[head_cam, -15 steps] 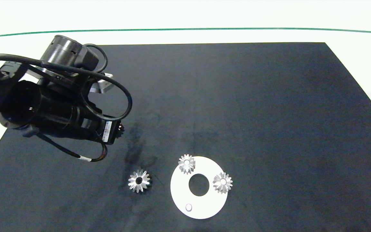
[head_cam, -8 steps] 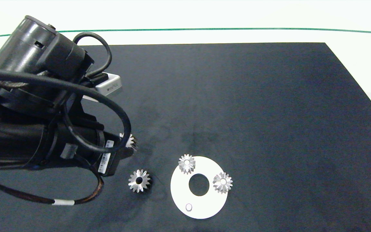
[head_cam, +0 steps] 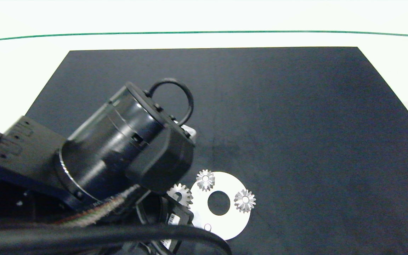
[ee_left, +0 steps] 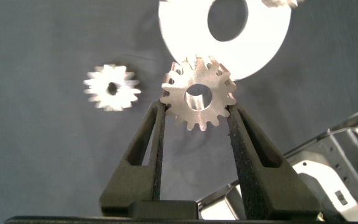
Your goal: Remove an incorrectly installed larger gear and replace it with the correct smaller gear
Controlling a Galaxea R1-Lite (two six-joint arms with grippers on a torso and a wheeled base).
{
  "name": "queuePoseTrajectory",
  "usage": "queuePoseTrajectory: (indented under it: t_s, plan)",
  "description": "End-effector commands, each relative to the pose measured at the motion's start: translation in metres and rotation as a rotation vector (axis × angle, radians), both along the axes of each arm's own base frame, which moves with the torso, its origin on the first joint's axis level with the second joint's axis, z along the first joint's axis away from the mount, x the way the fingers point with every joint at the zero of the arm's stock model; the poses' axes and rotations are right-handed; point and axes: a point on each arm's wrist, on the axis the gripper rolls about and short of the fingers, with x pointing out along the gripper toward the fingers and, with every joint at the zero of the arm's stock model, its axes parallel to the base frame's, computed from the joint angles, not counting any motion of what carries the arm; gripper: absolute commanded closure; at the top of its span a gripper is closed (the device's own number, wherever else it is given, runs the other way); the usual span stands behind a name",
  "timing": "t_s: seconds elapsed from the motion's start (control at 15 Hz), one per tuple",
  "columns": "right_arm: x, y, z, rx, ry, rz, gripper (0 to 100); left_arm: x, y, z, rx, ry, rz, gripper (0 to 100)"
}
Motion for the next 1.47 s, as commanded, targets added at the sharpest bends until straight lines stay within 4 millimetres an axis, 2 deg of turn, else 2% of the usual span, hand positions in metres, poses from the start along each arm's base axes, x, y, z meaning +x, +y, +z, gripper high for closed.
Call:
queuePoseTrajectory:
  t_s: [0.07, 0.27, 0.6, 0.87, 1.47]
  plan:
    - [0.0, 0.0, 0.0, 0.0, 0.003, 0.001, 0, -0.01, -0.033, -0.024, 0.082, 0.034, -0.067, 81]
    - [0.0, 0.0, -0.001, 0.0, 0.005, 0.003, 0, -0.005, -0.051, -0.041, 0.137, -0.01, -0.035, 81]
    - [0.0, 0.0, -0.001, 0.0, 0.002, 0.003, 0, -0.006, -0.068, -0.052, 0.159, -0.008, -0.063, 81]
    - [0.0, 0.0, -0.001, 0.002, 0.002, 0.004, 0, -0.001, -0.071, -0.062, 0.225, -0.053, -0.021, 81]
    - [0.0, 0.0, -0.001, 0.002, 0.001, 0.004, 0, -0.003, -0.064, -0.071, 0.264, -0.045, -0.012, 81]
